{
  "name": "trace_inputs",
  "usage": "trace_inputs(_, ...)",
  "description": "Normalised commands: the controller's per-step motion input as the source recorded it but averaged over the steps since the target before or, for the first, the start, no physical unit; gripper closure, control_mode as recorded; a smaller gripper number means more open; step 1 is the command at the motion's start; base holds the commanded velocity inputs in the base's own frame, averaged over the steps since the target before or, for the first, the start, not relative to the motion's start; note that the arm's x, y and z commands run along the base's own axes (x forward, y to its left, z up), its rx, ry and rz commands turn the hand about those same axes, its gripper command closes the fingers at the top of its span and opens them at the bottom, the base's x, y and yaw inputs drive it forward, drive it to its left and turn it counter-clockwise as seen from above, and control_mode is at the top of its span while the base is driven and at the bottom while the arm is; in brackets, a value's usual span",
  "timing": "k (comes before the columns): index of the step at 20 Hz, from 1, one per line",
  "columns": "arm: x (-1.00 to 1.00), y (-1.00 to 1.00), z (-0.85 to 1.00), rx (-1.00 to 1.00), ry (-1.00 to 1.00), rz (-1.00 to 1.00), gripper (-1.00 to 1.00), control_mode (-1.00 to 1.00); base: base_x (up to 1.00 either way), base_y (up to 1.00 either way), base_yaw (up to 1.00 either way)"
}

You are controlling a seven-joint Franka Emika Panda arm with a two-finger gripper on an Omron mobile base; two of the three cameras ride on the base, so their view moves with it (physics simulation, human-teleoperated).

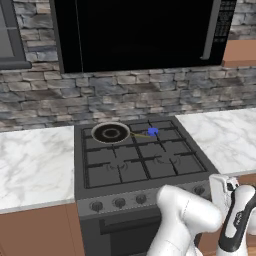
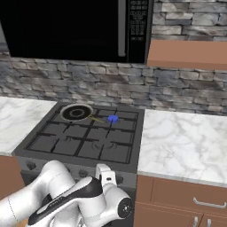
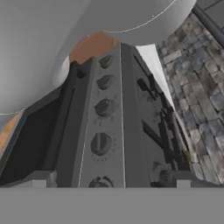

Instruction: Turn off the rear right burner of the stove.

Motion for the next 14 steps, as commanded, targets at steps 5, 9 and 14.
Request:
trace_inputs(5,0.16,-0.02,-0.31,0.0,-0.15,0.09,-1.0,-1.0,0.0,0.0,0.0)
trace_inputs(9,0.2,-0.01,-0.16,0.0,-0.14,0.07,-1.0,-1.0,0.0,0.0,0.0)
trace_inputs(14,0.18,0.0,-0.21,0.0,-0.1,0.06,-1.0,-1.0,0.0,0.0,0.0)
